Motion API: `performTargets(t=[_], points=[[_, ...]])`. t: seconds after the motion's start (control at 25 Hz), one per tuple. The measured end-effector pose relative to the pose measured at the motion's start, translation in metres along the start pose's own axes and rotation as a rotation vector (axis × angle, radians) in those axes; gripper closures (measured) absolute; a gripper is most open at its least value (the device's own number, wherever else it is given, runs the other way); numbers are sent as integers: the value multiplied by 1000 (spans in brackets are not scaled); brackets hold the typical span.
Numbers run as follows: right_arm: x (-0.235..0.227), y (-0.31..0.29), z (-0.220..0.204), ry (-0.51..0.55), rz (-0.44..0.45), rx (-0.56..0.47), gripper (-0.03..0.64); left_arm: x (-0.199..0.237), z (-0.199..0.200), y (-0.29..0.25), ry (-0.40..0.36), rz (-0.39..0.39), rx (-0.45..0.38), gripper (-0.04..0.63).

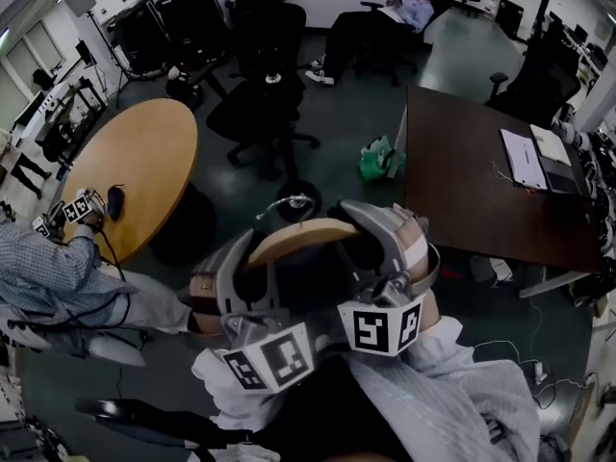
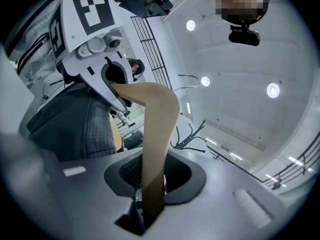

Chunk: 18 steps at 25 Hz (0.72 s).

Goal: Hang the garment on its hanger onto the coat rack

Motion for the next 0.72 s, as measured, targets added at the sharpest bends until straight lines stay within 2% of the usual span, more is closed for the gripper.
performTargets(t=[0.4,0.72], points=[[7,-149,-32,-6,36,-16,545,28,-79,-121,18,9,52,545],[-42,-256,-61,-1,5,-56,545,65,-94,-237,13,58,28,545]])
Point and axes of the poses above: the fingertips, and each gripper's own axes: y backward along the fingers, x to its left, z out of its top, the point moved 3 cm from there along y, backward along the fingers, and after that the axes turned 14 degrees about -y, right-handed, at the moved point
